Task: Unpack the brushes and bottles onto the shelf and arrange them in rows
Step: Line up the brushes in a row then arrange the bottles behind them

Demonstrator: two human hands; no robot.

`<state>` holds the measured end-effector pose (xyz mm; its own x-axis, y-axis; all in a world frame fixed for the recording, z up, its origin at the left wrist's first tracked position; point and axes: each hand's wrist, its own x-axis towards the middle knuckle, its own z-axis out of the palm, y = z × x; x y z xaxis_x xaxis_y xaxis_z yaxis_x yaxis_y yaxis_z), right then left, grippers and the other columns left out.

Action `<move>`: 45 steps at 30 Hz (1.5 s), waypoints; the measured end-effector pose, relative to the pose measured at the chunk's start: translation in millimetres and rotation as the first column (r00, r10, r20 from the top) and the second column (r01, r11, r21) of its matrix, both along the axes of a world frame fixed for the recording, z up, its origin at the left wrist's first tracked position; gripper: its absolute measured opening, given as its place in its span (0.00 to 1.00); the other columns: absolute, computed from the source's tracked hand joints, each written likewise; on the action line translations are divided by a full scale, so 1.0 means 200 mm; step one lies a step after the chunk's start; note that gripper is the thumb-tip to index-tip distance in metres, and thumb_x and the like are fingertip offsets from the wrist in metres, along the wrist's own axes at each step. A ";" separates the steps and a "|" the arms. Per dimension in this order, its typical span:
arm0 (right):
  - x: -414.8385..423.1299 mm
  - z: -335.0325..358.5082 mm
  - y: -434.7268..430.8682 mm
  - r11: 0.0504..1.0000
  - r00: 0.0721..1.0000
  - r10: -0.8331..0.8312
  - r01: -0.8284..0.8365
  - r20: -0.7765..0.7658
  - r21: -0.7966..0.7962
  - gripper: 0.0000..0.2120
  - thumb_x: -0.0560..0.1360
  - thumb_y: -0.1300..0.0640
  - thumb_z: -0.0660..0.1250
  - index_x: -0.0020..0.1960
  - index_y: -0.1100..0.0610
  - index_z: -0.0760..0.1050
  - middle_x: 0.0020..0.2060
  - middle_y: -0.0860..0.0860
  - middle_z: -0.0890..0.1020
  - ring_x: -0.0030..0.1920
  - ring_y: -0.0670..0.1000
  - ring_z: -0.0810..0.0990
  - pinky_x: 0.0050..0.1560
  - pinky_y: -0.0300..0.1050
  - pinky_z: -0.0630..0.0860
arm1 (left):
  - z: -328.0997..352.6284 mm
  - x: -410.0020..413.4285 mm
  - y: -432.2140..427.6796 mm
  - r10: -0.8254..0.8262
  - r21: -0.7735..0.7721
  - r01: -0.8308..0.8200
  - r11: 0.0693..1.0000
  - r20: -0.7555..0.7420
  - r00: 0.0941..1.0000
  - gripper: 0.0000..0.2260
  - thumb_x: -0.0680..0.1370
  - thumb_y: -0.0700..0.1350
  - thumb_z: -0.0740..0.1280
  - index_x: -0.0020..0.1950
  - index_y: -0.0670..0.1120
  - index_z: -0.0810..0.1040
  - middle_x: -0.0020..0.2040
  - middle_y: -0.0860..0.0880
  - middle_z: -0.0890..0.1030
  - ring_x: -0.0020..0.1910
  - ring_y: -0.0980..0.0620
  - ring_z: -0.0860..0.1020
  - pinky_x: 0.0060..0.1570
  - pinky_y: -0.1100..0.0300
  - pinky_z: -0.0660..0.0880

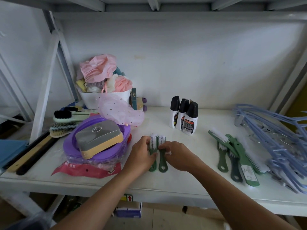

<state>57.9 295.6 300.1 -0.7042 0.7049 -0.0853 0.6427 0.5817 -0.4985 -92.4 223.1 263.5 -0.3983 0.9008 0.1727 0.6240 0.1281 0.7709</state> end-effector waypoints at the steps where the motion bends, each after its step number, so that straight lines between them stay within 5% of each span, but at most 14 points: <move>1: 0.00 0.00 0.00 1.000 1.000 0.000 0.000 -0.005 -0.003 0.20 0.79 0.63 0.58 0.68 0.51 0.76 0.64 0.51 0.78 0.62 0.52 0.76 0.62 0.43 0.72 | 0.00 0.00 0.00 -0.004 -0.003 0.004 1.000 -0.002 1.000 0.24 0.76 0.43 0.72 0.70 0.48 0.69 0.61 0.50 0.79 0.60 0.52 0.79 0.52 0.62 0.78; 10: 0.01 0.01 0.01 0.999 0.998 -0.026 0.024 -0.052 -0.035 0.19 0.79 0.62 0.61 0.67 0.50 0.77 0.65 0.51 0.78 0.61 0.52 0.78 0.60 0.44 0.76 | 0.01 0.02 0.00 0.009 -0.028 -0.009 1.000 -0.011 1.000 0.23 0.78 0.44 0.71 0.71 0.48 0.69 0.62 0.50 0.79 0.59 0.52 0.79 0.49 0.65 0.78; 13: 0.05 0.06 0.03 0.997 0.991 -0.073 0.072 -0.108 -0.016 0.17 0.77 0.59 0.65 0.63 0.48 0.80 0.64 0.48 0.79 0.57 0.50 0.80 0.57 0.43 0.78 | 0.02 0.02 -0.01 0.032 -0.033 -0.032 0.999 -0.003 0.999 0.18 0.78 0.42 0.69 0.67 0.49 0.71 0.58 0.51 0.80 0.54 0.54 0.80 0.49 0.57 0.80; 15: 0.10 0.11 0.05 0.993 0.989 -0.102 0.107 -0.112 0.043 0.14 0.76 0.60 0.65 0.59 0.50 0.82 0.57 0.48 0.83 0.53 0.48 0.83 0.58 0.45 0.79 | 0.03 0.02 -0.01 0.032 -0.044 -0.032 0.999 -0.012 0.999 0.17 0.79 0.42 0.67 0.67 0.49 0.71 0.58 0.53 0.80 0.51 0.56 0.79 0.46 0.58 0.79; 18: 0.23 0.17 0.13 0.970 0.969 -0.227 0.234 -0.099 0.066 0.09 0.74 0.62 0.64 0.44 0.54 0.82 0.38 0.50 0.86 0.40 0.50 0.85 0.46 0.50 0.83 | 0.04 0.02 -0.02 0.030 -0.045 -0.031 0.999 -0.018 0.999 0.17 0.79 0.41 0.67 0.66 0.49 0.71 0.57 0.54 0.79 0.46 0.60 0.78 0.39 0.65 0.74; 20: 0.34 0.18 0.22 0.912 0.937 -0.342 0.349 -0.070 0.216 0.08 0.72 0.61 0.62 0.40 0.56 0.80 0.37 0.53 0.84 0.39 0.56 0.83 0.42 0.51 0.82 | 0.05 0.02 -0.02 0.038 -0.040 -0.038 0.998 -0.006 0.999 0.16 0.78 0.41 0.67 0.65 0.49 0.72 0.55 0.54 0.80 0.46 0.60 0.79 0.41 0.63 0.76; 23: 0.53 0.16 0.36 0.795 0.861 -0.503 0.497 -0.080 0.347 0.06 0.74 0.57 0.63 0.49 0.54 0.77 0.47 0.55 0.81 0.44 0.57 0.80 0.45 0.52 0.80 | 0.06 0.02 -0.02 0.034 -0.041 -0.034 0.999 0.000 0.999 0.15 0.78 0.41 0.68 0.63 0.50 0.72 0.52 0.55 0.80 0.46 0.59 0.79 0.46 0.56 0.79; 28: 0.70 0.09 0.45 0.796 0.844 -0.536 0.499 0.016 0.342 0.29 0.70 0.49 0.75 0.68 0.56 0.71 0.57 0.56 0.78 0.54 0.56 0.77 0.52 0.53 0.79 | 0.06 0.03 -0.02 0.015 -0.038 -0.015 0.999 0.003 1.000 0.15 0.77 0.40 0.68 0.62 0.51 0.72 0.53 0.55 0.81 0.48 0.58 0.81 0.50 0.54 0.81; 36: 0.66 0.05 0.46 0.812 0.874 -0.486 0.455 -0.009 0.366 0.27 0.70 0.58 0.74 0.67 0.51 0.71 0.53 0.53 0.82 0.50 0.54 0.78 0.45 0.49 0.79 | 0.05 0.02 -0.02 0.010 -0.040 -0.010 0.999 0.009 1.000 0.17 0.77 0.41 0.69 0.64 0.49 0.73 0.55 0.55 0.81 0.49 0.59 0.80 0.51 0.55 0.81; 45: 0.66 0.06 0.49 0.823 0.852 -0.523 0.500 0.016 0.268 0.23 0.71 0.56 0.75 0.63 0.55 0.73 0.49 0.55 0.81 0.43 0.52 0.80 0.41 0.48 0.82 | 0.03 0.00 -0.01 0.003 -0.041 -0.004 0.999 -0.007 1.000 0.17 0.76 0.41 0.69 0.63 0.49 0.73 0.55 0.53 0.80 0.52 0.57 0.80 0.52 0.54 0.81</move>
<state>190.8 394.2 312.8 -0.2346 0.9674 0.0956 0.9150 0.2529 -0.3143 -91.6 220.4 269.4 -0.4002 0.9058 0.1389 0.6289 0.1613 0.7605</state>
